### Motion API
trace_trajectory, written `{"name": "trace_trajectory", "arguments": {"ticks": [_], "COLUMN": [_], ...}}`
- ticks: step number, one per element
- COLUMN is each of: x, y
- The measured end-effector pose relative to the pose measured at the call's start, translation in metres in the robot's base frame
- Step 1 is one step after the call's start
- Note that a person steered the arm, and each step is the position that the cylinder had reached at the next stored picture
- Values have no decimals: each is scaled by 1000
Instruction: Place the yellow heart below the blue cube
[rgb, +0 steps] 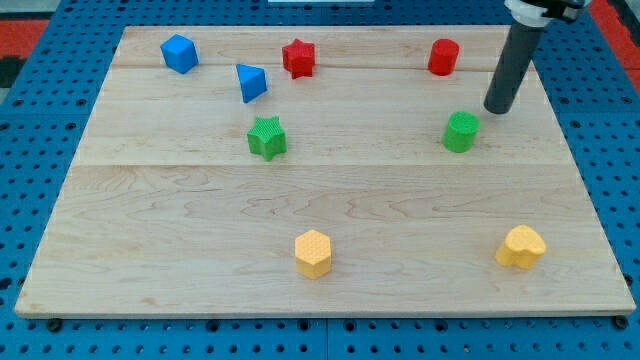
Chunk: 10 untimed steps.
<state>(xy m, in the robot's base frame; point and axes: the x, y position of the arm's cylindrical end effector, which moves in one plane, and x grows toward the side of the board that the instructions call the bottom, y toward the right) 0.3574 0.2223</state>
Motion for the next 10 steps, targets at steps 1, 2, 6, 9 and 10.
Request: {"name": "trace_trajectory", "arguments": {"ticks": [1, 2, 6, 9, 10], "x": [10, 83, 202, 217, 233], "y": [22, 23, -18, -73, -126]}}
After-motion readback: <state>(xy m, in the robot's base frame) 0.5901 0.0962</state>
